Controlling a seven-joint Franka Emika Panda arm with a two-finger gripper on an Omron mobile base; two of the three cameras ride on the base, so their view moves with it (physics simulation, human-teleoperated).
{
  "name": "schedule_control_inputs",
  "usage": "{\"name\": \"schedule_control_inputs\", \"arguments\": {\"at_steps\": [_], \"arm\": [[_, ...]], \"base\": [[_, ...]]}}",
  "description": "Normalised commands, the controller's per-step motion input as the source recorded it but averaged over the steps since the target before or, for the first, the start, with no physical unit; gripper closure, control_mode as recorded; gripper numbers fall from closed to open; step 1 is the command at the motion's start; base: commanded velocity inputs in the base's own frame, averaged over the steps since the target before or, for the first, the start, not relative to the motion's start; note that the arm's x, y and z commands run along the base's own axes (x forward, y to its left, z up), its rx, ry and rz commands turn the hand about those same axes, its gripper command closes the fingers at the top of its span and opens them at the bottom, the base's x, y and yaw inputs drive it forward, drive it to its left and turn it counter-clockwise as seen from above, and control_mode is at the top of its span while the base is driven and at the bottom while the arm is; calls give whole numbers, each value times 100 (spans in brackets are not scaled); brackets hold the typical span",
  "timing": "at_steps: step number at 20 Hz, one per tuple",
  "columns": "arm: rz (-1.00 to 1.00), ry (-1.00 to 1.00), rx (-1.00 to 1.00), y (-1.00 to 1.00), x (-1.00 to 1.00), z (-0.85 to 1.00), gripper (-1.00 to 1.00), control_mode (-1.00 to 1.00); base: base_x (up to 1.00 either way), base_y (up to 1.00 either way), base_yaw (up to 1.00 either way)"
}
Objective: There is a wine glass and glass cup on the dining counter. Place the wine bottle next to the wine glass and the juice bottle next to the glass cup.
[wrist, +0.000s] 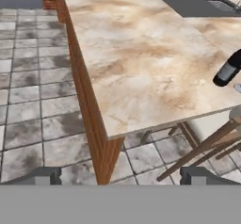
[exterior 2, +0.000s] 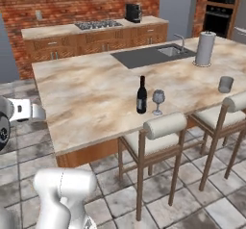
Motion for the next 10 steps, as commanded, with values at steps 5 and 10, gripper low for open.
{"name": "schedule_control_inputs", "arguments": {"at_steps": [5, 10], "arm": [[0, 0, 0, 0, 0, 0, -100, 100], [0, 0, 0, 0, 0, 0, -100, 100]], "base": [[-10, 30, 86], [-9, 18, 99]]}}
